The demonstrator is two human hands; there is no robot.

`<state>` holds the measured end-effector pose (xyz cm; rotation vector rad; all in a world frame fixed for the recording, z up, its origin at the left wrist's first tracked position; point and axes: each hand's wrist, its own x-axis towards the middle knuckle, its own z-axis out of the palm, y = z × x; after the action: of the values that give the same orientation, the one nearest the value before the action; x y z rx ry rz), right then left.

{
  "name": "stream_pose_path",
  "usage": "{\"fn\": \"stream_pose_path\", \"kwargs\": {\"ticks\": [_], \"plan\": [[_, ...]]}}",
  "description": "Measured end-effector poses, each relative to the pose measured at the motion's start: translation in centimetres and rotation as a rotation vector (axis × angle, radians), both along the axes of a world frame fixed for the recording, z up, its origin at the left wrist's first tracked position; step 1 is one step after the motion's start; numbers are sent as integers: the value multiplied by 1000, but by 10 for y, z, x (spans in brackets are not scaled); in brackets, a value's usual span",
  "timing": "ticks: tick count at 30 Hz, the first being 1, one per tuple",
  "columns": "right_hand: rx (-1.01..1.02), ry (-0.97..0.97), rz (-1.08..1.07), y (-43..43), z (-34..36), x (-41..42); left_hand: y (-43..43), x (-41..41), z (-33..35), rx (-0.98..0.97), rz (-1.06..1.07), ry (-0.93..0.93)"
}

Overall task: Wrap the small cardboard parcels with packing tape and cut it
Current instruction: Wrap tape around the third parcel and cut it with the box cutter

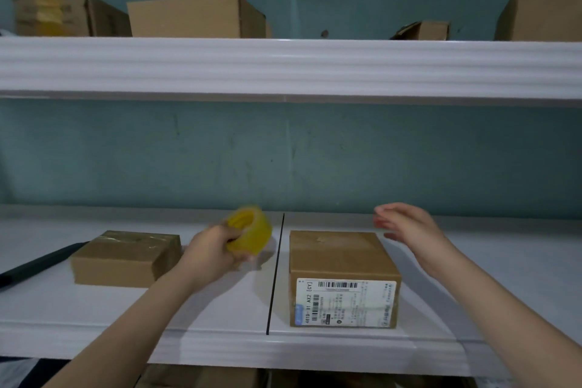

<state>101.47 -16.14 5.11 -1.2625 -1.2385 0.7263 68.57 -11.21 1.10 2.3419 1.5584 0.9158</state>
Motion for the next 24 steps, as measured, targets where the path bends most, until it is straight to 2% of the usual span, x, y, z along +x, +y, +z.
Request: {"fn": "stream_pose_path", "kwargs": {"ticks": [2, 4, 7, 9, 12, 14, 17, 19, 20, 24], "plan": [[135, -24, -43, -7, 15, -11, -6, 23, 15, 240, -4, 94], [186, -44, 28, -15, 30, -28, -16, 50, 31, 468, -77, 136], [44, -8, 199, -18, 41, -50, -21, 85, 48, 780, -135, 290], [-18, 125, 185, -13, 46, -53, -24, 102, 57, 848, -185, 368], [-32, 220, 194, -10, 49, -43, -23, 112, 61, 857, -246, 421], [-24, 217, 248, -10, 45, -35, -16, 108, 56, 846, -315, 354], [-27, 266, 267, -12, 35, -22, -10, 94, 54, 764, -404, 87], [-50, 273, 243, -13, 33, -13, -9, 81, 61, 634, -385, -169], [-59, 269, 234, -14, 32, -9, -6, 75, 65, 583, -353, -234], [-75, 189, 265, -18, 28, -2, 0, 63, 83, 440, -323, -88]]}}
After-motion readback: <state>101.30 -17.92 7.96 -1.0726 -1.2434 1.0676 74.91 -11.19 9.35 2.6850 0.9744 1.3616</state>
